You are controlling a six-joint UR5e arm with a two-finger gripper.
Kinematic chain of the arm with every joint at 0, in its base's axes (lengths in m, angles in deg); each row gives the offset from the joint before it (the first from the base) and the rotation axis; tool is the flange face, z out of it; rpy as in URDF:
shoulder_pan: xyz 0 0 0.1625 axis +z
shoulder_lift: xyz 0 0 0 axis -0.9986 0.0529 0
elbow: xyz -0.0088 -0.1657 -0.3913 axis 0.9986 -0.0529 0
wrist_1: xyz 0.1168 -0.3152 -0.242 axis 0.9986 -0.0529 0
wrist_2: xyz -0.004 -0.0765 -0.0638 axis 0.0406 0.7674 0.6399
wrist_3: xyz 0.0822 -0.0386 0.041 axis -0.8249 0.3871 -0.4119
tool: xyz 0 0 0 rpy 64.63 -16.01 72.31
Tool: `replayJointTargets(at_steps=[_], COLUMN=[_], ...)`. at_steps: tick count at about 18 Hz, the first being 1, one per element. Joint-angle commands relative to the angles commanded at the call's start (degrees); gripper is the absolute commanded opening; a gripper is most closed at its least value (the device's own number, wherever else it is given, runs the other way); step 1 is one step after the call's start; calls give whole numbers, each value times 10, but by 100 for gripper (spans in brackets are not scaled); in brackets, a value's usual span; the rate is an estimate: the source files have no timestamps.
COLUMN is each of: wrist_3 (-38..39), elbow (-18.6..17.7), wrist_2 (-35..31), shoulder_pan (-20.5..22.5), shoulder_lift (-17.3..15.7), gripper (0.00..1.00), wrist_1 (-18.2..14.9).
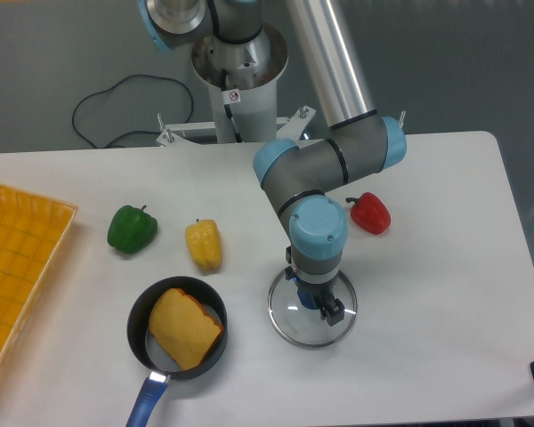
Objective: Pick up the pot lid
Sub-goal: 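Close the gripper on the blue knob of the glass lid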
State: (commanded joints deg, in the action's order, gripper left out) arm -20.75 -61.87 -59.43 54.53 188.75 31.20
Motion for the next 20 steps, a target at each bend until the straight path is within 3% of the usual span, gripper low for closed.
replayJointTargets(at_steps=[7,10,17,20], wrist_3=[0,0,1,7], elbow=[0,0,11,22], wrist_2=[-1,-1,-1,2], shoulder_pan=[0,0,-1,-2], shoulder_lift=[-2,-3,-15,-32], gripper=[51,46,44,44], wrist_1=[-2,-3,-25,-61])
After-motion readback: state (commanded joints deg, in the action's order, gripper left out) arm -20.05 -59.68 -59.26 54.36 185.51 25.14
